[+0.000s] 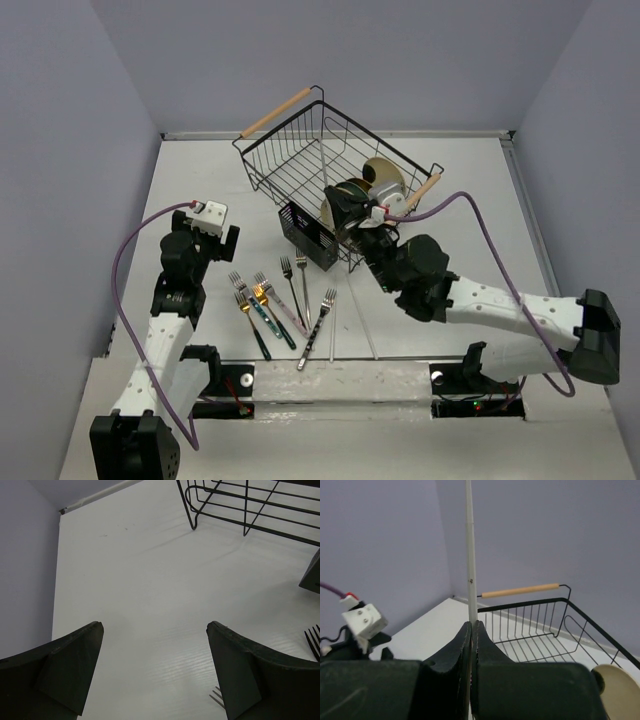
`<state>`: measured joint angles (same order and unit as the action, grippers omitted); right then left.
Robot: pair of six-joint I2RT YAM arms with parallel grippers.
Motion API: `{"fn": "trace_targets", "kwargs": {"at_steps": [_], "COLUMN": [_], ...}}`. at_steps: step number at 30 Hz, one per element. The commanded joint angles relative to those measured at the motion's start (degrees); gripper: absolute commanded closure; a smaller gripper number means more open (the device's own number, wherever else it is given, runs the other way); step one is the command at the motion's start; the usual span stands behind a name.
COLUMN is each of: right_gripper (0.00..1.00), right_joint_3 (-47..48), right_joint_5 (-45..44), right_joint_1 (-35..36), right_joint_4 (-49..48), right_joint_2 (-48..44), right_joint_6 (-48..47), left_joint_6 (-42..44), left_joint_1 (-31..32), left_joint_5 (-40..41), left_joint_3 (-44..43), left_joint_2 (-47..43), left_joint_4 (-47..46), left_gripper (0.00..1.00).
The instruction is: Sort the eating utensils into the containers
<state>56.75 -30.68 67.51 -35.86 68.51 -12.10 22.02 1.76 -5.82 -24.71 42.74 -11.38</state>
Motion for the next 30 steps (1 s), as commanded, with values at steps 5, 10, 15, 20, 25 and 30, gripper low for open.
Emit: {"fn": "trace_targets", "kwargs": {"at_steps": [5, 10, 15, 20, 25, 30], "right_gripper": [1.00, 1.00, 1.00, 1.00, 1.00, 1.00], "right_joint_3": [-4.10, -5.68, -8.23, -12.26, -13.33, -13.33], "right_joint_5": [-5.36, -5.44, -7.28, -8.87, -7.74, -3.87], "right_joint_1": [-3.52, -4.05, -4.58, -4.58, -4.58, -4.58], "right_joint_4": [-38.05, -38.76, -39.91, -40.51, -39.91, -34.99], "right_joint_2": [11.37, 15.50, 19.37, 21.75, 24.91, 26.67], "right_joint_6": [-9.61, -6.28, -3.55, 0.67, -0.73, 0.05], "left_joint_6": [0.48, 0.57, 0.48, 0.57, 0.48, 0.48], "left_joint_1": [-0.44, -0.44, -0.44, -0.44, -0.35, -0.44], "left_joint_5": [-0.68, -0.77, -0.77, -0.59, -0.68, -0.50], "left_joint_3": [1.24, 1.15, 1.24, 1.33, 1.33, 1.51], "left_joint_2": [0.59, 0.59, 0.77, 0.33, 0.24, -0.11], "left_joint_4": [-2.77, -2.86, -2.95, -2.95, -2.95, -2.95], "left_gripper": [0.01, 0.01, 0.01, 0.01, 0.01, 0.01]}}
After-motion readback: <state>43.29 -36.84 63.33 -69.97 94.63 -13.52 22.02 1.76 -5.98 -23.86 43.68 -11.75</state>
